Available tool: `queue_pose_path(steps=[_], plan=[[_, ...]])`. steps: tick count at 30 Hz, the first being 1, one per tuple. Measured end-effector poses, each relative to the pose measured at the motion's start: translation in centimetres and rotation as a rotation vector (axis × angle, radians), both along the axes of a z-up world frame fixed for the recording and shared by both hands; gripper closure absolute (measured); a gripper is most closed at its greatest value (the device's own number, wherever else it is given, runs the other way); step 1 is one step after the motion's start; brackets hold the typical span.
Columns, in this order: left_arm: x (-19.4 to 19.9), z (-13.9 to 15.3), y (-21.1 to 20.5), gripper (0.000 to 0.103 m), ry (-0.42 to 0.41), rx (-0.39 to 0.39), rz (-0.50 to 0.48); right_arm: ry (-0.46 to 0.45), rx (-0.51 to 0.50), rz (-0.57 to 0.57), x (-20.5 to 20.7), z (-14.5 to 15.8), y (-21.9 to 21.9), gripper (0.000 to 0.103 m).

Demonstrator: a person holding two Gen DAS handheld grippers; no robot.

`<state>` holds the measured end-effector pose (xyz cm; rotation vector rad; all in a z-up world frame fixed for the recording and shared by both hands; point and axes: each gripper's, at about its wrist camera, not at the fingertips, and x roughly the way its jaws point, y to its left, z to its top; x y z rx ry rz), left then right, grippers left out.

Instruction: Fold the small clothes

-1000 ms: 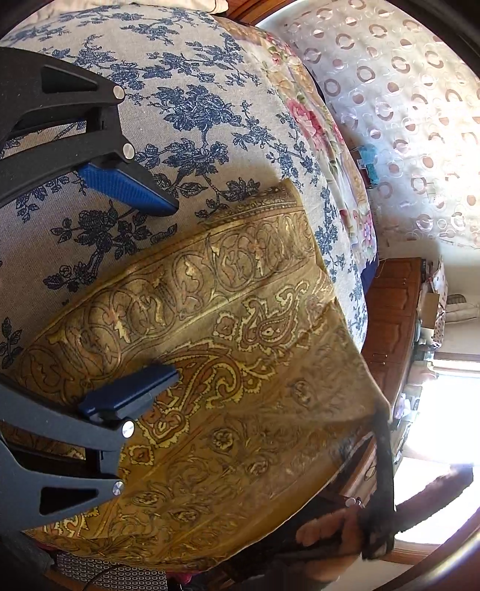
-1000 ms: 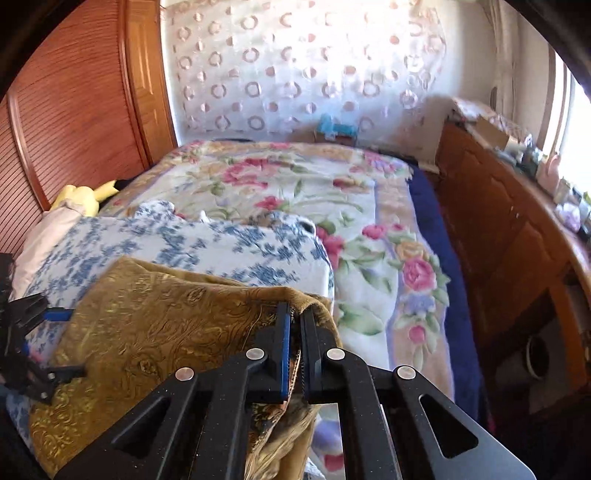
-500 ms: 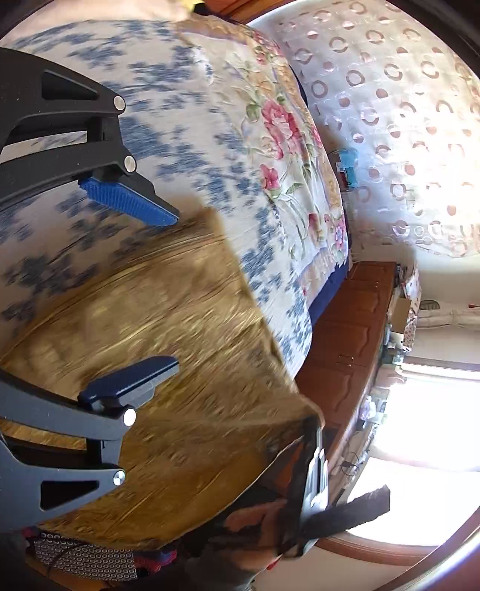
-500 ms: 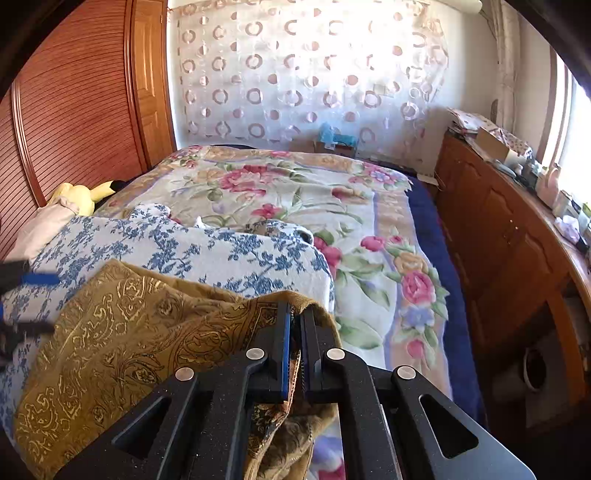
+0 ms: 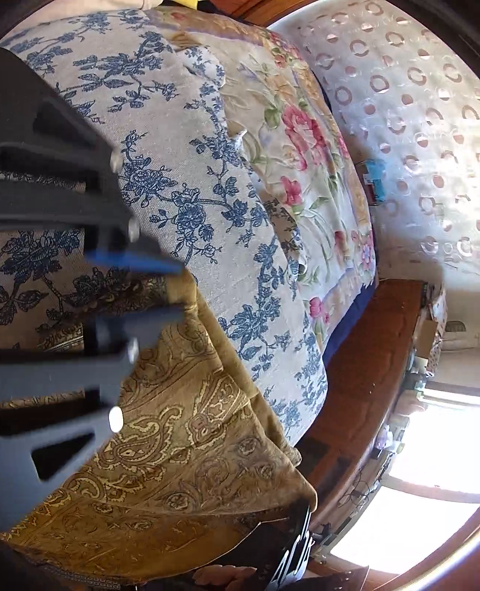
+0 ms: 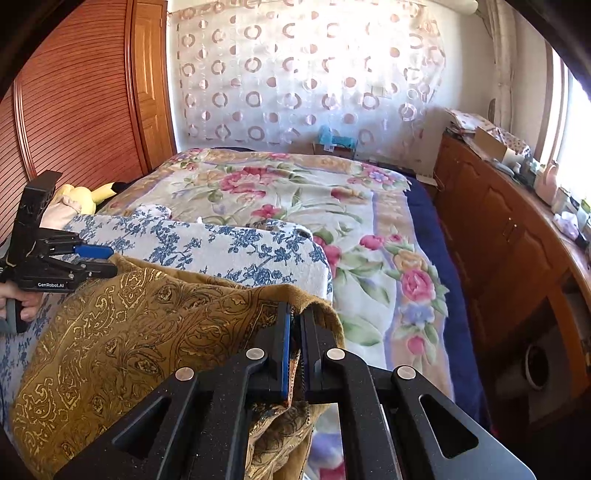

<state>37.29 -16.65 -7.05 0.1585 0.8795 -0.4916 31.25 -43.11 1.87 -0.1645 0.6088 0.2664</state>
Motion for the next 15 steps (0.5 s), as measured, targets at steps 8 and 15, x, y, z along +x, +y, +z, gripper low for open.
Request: queue_pose_path(steps=[8,15], plan=[[-0.5,1.2,2.3,0.099,-0.083,-0.032,0.126,0.016,-0.014,-0.017,1.0,-1.2,-0.1,0.099],[-1.7,1.8,3.6,0.098,-0.064,-0.054,0.124,0.109,-0.036,-0.107,2.6,-1.5,-1.1,0.08]])
